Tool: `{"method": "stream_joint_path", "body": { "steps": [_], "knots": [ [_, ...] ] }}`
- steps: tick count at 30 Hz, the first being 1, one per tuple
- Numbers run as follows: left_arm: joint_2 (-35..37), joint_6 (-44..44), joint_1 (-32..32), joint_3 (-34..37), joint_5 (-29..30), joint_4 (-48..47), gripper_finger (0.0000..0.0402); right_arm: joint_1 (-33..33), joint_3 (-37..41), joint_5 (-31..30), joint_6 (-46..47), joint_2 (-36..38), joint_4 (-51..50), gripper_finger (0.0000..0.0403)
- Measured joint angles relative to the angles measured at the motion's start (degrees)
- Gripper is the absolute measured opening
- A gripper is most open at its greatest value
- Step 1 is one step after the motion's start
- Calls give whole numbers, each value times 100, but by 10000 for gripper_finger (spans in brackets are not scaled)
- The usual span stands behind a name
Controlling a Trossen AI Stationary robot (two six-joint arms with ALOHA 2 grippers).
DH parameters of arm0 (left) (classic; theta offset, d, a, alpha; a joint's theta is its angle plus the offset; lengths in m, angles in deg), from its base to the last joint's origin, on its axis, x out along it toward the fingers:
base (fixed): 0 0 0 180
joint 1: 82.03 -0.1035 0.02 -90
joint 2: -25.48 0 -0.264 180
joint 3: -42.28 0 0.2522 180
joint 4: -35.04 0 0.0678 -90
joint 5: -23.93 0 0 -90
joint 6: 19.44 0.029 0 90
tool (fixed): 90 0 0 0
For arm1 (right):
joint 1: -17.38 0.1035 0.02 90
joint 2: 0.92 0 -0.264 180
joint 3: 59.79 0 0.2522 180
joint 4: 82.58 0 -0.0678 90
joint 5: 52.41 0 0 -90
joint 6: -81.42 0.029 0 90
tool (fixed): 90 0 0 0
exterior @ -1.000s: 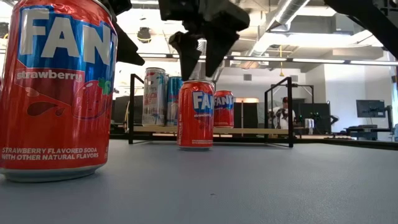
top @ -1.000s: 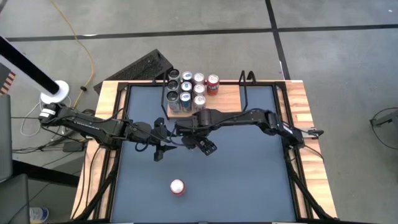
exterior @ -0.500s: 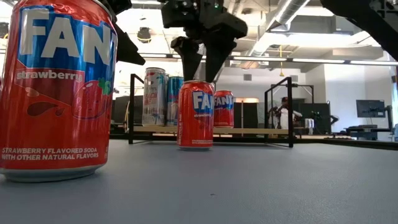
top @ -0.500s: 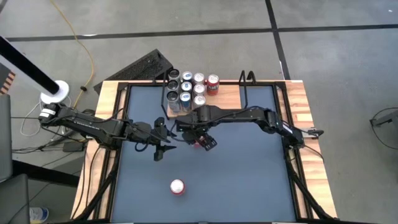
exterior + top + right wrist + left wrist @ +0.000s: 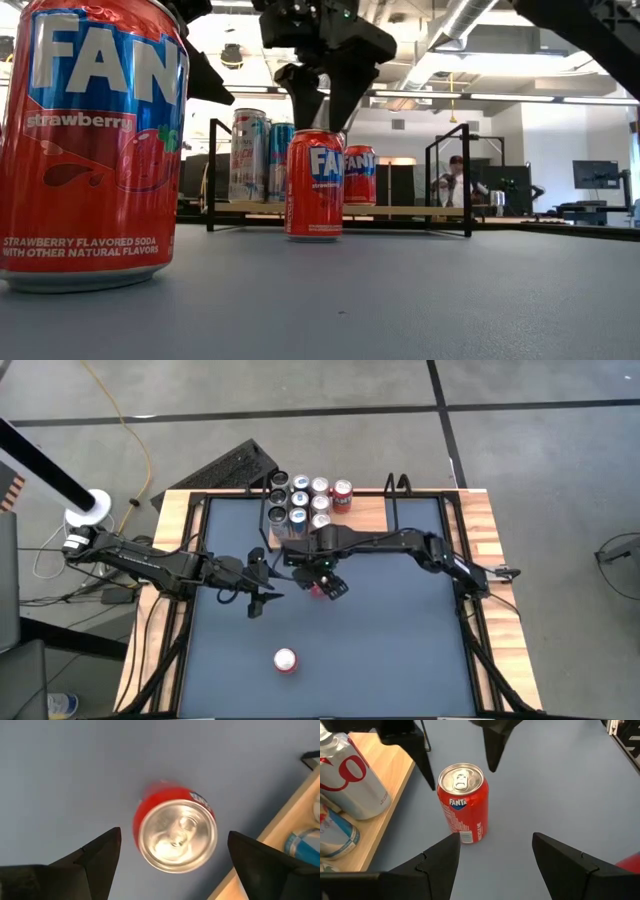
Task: Place canned beverage on shelf
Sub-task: Put the right red soda can aligned with the other red soda can on the shelf
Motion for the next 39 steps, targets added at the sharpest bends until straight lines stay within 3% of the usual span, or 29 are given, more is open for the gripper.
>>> {"method": "stream_joint_path", "body": {
  "steps": [8, 19, 33, 39],
  "knots": [
    [0, 37, -1, 0, 14, 3, 238, 15, 48, 68, -5, -103, 71, 344],
    [0, 50, -1, 0, 18, 20, 238, 26, 751, -195, -200, -92, 258, 344],
    [0, 33, -2, 0, 149, 22, 238, 36, 751, -220, -32, -85, 304, 343],
    [0, -45, -2, 0, 148, 22, 238, 69, 751, -220, 51, -83, 405, 302]
  ]
}}
